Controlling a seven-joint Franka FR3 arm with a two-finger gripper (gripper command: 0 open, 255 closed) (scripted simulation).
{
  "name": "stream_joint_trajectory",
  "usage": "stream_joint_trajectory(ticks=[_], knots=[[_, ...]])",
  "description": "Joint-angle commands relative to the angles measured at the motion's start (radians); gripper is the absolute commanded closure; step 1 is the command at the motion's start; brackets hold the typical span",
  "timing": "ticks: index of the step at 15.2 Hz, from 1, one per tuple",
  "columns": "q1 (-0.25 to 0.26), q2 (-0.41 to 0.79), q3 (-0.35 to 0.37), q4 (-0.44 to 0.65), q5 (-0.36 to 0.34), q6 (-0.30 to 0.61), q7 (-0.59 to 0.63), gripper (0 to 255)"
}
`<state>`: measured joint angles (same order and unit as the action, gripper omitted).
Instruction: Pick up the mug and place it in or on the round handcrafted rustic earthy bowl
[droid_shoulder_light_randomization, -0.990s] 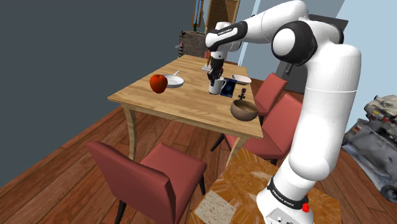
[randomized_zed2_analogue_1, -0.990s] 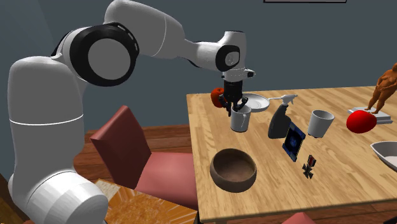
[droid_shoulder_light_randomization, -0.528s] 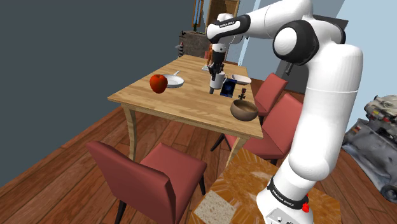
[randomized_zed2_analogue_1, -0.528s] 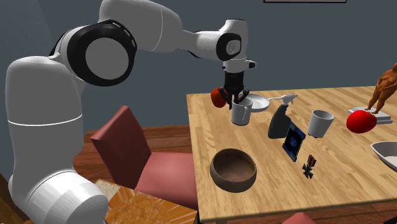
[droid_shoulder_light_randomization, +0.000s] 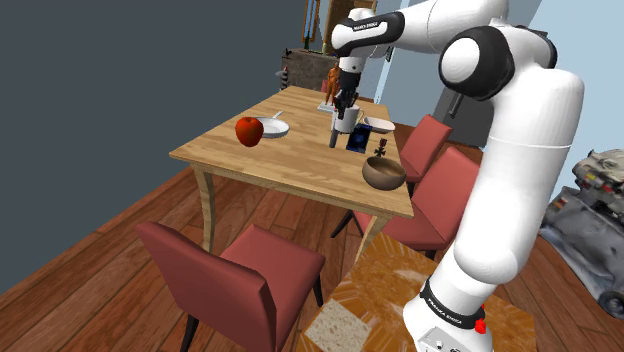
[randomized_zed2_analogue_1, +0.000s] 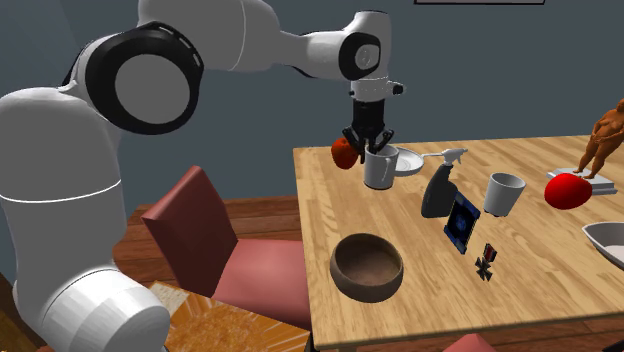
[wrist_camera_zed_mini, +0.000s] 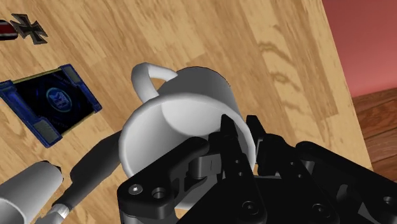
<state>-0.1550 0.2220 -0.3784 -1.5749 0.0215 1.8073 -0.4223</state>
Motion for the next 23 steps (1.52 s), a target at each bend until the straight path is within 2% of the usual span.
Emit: stream_joint_trajectory(ticks=[1,8,16,23], knots=[[0.002,-0.072,-0.009,-0.084,-0.025,0.018,-0.007,255],[-0.017,-0.328,-0.037,-0.351,-0.127,0.050,-0.028,255],[-0.087,-0.608,-0.062,-0.577,-0.247,0.020,-0.074,255],[-0.092,-0.599,-0.075,-0.663,-0.254,0.115,-0.068,255]])
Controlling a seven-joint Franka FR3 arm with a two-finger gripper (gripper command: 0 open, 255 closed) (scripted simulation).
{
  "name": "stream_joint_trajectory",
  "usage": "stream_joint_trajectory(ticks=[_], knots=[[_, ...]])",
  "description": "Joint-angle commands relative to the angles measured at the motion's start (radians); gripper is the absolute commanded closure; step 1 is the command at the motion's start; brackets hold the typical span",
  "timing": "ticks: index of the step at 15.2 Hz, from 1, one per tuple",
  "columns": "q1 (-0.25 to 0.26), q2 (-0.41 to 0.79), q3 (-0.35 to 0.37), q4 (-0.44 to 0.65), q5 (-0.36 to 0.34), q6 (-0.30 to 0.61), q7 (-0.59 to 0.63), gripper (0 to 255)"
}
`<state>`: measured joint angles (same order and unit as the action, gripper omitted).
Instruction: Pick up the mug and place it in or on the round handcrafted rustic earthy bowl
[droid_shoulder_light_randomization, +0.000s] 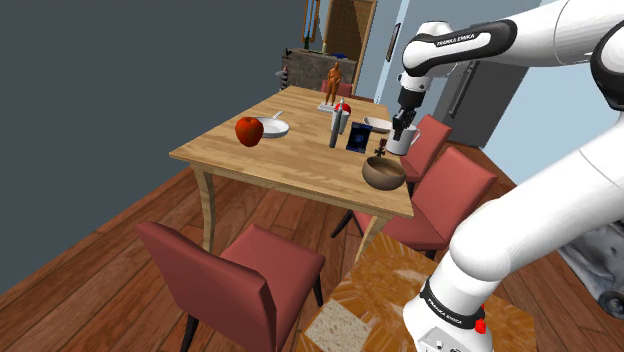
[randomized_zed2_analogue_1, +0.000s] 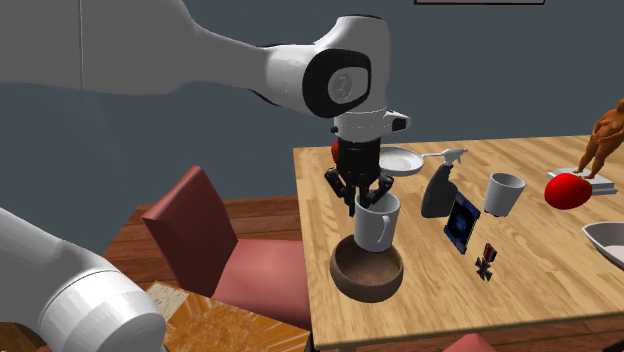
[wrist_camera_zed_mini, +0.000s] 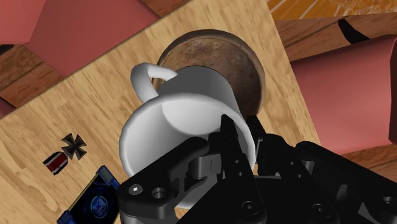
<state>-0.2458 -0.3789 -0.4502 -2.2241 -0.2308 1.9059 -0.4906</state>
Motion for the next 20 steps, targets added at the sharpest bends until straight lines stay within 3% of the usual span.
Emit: stream_joint_trajectory(ticks=[1,11,19,20], knots=[[-0.001,0.004,-0.005,-0.025,-0.002,0.030,0.001,255],[-0.004,0.040,-0.027,-0.127,-0.007,0.167,0.003,255],[-0.004,0.040,-0.027,-0.127,-0.007,0.167,0.003,255],[-0.004,0.040,-0.027,-0.127,-0.007,0.167,0.003,0]])
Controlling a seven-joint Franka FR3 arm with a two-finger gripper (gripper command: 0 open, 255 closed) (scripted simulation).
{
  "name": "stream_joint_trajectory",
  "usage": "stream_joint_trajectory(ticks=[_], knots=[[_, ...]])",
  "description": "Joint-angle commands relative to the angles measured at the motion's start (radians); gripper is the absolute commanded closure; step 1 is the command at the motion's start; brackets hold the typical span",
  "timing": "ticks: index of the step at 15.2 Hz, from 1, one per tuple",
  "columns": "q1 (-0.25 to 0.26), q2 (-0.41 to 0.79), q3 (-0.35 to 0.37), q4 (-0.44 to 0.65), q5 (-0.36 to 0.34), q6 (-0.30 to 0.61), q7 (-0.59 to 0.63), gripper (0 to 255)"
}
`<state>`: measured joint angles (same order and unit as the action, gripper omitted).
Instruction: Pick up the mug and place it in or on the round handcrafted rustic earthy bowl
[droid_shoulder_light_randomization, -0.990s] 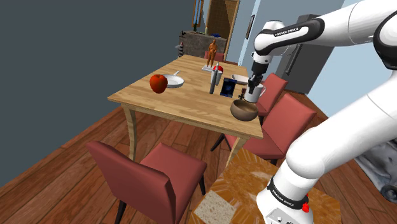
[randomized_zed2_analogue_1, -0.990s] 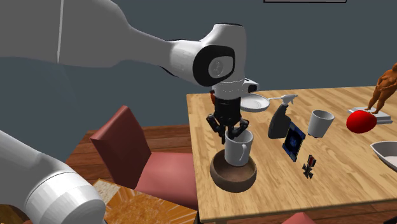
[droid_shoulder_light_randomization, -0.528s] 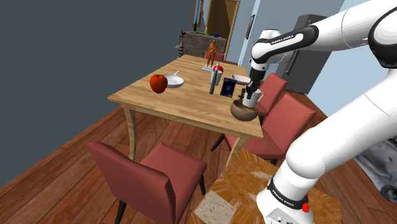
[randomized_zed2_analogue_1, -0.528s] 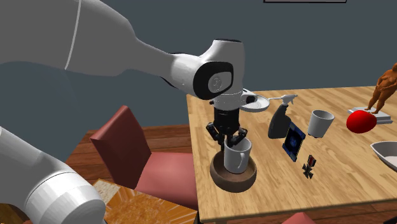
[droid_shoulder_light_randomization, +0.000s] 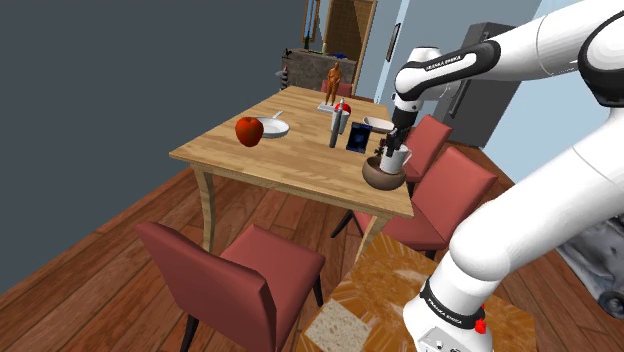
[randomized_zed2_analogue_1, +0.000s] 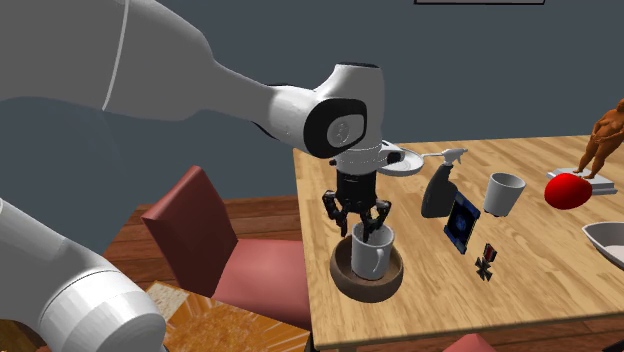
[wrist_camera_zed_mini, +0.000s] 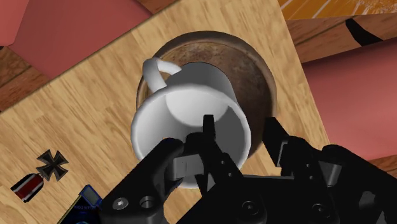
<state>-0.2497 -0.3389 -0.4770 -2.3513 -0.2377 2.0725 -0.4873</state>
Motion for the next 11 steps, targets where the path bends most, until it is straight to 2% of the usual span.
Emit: stream_joint_trajectory(ticks=[1,5,9,11], knots=[[0.000,0.000,0.000,0.000,0.000,0.000,0.000,0],[0.000,0.000,0.000,0.000,0.000,0.000,0.000,0],[0.004,-0.041,0.026,0.093,0.004,-0.134,0.004,0],[0.003,-0.041,0.027,0.093,0.004,-0.134,0.004,0]])
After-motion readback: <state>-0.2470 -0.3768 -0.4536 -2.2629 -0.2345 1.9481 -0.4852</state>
